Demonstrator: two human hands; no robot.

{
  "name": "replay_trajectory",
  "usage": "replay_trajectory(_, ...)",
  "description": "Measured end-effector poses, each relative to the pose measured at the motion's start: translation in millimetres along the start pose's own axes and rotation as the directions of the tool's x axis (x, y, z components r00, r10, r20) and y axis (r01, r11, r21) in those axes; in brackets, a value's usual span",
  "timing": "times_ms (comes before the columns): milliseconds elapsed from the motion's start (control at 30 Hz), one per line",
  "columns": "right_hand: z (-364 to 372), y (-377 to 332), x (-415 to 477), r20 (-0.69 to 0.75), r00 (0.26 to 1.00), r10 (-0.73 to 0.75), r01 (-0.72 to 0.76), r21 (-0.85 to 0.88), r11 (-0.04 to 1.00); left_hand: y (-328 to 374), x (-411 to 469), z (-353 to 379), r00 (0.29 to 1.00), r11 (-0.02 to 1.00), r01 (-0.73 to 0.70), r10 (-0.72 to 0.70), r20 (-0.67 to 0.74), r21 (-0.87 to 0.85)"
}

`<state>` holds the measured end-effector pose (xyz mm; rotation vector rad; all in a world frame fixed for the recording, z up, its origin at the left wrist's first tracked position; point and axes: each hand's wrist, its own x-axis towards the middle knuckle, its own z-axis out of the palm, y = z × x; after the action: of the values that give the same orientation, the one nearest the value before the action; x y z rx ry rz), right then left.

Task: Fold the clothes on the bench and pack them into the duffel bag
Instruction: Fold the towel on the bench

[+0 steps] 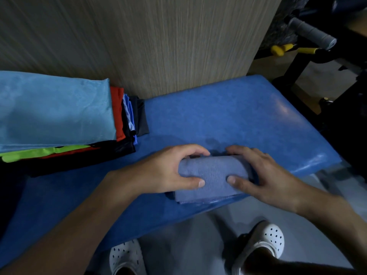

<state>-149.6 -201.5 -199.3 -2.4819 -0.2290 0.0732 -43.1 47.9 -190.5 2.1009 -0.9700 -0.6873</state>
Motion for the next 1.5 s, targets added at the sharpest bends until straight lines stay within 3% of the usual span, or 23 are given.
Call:
replay_trajectory(167, 1.1, -0.7, -3.8, 0.025, 0.999, 0.028, -0.029, 0.021, 0.999, 8.9, 0.1, 6.1, 0.999, 0.996, 0.024, -0.027, 0.032, 0.091)
replay_trajectory(333, 1.0, -10.9, -8.3, -0.017, 0.992, 0.128, -0.116, 0.311, 0.943, 24.3, -6.4, 8.8, 0.998, 0.994, 0.031, -0.036, 0.045, 0.103)
replay_trajectory(533, -1.4, -51.8, -0.1, -0.124, 0.985, 0.116, -0.031, 0.539, 0.842, 40.6, -46.5, 6.7, 0.998, 0.984, 0.054, -0.051, 0.02, -0.171)
replay_trajectory(633, 13.2, -86.3, 8.7, -0.164, 0.956, 0.241, -0.043, 0.738, 0.674, 42.0, -79.7, 2.1, 0.984, 0.932, 0.071, -0.124, -0.129, -0.355)
replay_trajectory(700, 31.2, -110.6, 13.3, -0.062, 0.941, 0.332, -0.109, 0.874, 0.474, 38.1, -104.8, 0.8, 0.951, 0.886, 0.059, -0.191, -0.245, -0.461)
replay_trajectory(767, 50.4, -138.9, 15.1, 0.085, 0.945, 0.317, -0.188, 0.931, 0.312, 33.7, -131.9, 0.9, 0.897, 0.84, 0.038, -0.267, -0.353, -0.541)
replay_trajectory(867, 76.9, -182.1, 20.6, 0.183, 0.945, 0.271, -0.254, 0.933, 0.256, 23.5, -169.9, 0.5, 0.831, 0.809, 0.027, -0.345, -0.437, -0.587)
replay_trajectory(967, 106.3, -214.3, 34.3, 0.204, 0.945, 0.255, -0.28, 0.908, 0.312, 9.5, -205.0, -3.4, 0.786, 0.803, 0.073, -0.411, -0.462, -0.591)
replay_trajectory(1100, 145.8, -246.7, 52.7, 0.105, 0.969, 0.224, -0.219, 0.786, 0.578, -13.8, -241.6, -15.3, 0.674, 0.799, 0.186, -0.527, -0.518, -0.572)
replay_trajectory(1200, 163.7, -266.2, 66.1, 0.067, 0.973, 0.221, -0.196, 0.744, 0.638, -36.7, -256.2, -20.4, 0.621, 0.837, 0.241, -0.523, -0.585, -0.492)
replay_trajectory(1300, 175.9, -272.4, 82.1, 0.117, 0.981, 0.157, -0.195, 0.633, 0.749, -53.9, -261.4, -25.1, 0.61, 0.839, 0.254, -0.526, -0.593, -0.482)
replay_trajectory(1400, 178.7, -275.0, 92.5, 0.259, 0.959, 0.117, -0.21, 0.367, 0.906, -67.3, -261.2, -29.6, 0.626, 0.823, 0.285, -0.548, -0.555, -0.492)
replay_trajectory(1500, 177.4, -276.2, 96.7, 0.31, 0.941, 0.135, -0.22, 0.258, 0.941, -73.5, -262.8, -27.4, 0.634, 0.827, 0.275, -0.539, -0.555, -0.489)
